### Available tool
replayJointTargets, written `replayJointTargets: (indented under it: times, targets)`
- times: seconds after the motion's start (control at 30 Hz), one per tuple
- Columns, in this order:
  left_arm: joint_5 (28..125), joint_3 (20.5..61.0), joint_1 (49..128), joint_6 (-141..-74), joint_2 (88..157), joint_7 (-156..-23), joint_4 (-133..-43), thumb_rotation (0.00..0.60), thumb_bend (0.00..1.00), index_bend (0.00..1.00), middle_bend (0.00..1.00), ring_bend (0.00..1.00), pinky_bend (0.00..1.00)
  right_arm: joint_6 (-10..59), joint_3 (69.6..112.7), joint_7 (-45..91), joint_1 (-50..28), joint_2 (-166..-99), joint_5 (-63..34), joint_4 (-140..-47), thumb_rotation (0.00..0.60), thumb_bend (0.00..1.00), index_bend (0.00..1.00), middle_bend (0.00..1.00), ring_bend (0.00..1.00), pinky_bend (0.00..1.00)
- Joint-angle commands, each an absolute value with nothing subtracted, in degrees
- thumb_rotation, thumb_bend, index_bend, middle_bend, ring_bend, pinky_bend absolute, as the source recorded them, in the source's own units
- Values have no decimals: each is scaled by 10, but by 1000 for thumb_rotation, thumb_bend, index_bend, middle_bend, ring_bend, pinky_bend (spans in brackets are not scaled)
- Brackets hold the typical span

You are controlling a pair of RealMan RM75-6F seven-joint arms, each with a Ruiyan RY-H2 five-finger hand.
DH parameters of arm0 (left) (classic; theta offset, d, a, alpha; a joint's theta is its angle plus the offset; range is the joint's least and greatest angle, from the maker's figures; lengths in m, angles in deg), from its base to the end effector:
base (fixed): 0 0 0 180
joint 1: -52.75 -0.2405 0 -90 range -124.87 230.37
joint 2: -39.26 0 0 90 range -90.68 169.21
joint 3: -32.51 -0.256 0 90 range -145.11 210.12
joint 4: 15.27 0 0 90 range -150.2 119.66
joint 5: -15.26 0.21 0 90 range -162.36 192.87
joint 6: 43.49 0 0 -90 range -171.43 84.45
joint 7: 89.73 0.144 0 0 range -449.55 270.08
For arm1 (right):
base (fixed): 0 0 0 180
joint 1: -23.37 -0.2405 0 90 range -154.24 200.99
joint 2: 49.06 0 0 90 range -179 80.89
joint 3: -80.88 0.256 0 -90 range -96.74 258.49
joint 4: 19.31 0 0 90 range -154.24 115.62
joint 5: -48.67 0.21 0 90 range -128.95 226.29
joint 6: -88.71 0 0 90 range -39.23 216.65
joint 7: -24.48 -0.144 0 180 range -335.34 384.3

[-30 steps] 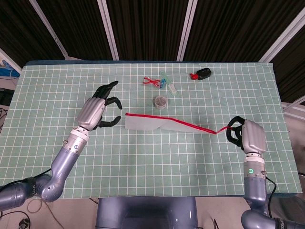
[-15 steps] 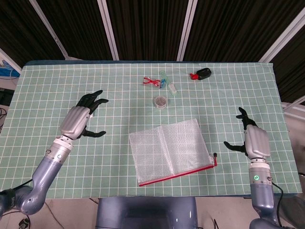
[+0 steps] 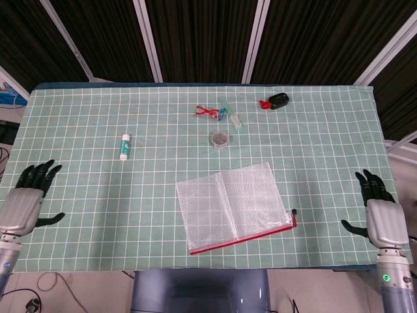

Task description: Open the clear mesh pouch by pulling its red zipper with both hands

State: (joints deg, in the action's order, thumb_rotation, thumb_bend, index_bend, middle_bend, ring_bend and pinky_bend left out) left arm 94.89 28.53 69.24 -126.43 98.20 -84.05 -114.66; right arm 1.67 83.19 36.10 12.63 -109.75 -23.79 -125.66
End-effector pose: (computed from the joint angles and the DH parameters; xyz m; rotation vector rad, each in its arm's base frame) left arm -0.2831 0.2135 0.1626 -1.5138 -0.8750 -0.8373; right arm -0.2788 -0.2014 0.1686 1.2745 -0.9350 0.8406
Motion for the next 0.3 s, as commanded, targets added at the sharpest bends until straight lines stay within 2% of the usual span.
replayJointTargets:
  times: [0.03, 0.17, 0.3]
  targets:
    - [981, 266, 646, -1317, 985, -878, -1093, 600, 15, 0, 0, 0, 0, 0, 805, 321, 160, -1087, -272, -1216, 600, 60, 0, 0, 0, 263]
    - [994, 268, 613, -1355, 1001, -909, -1041, 600, 15, 0, 0, 0, 0, -12, 796, 284, 180, -1089, -298, -1181, 600, 60, 0, 0, 0, 262]
    - [991, 283, 600, -1367, 1009, -940, -1027, 600, 14, 0, 0, 0, 0, -16, 800, 259, 187, -1094, -316, -1168, 600, 59, 0, 0, 0, 262]
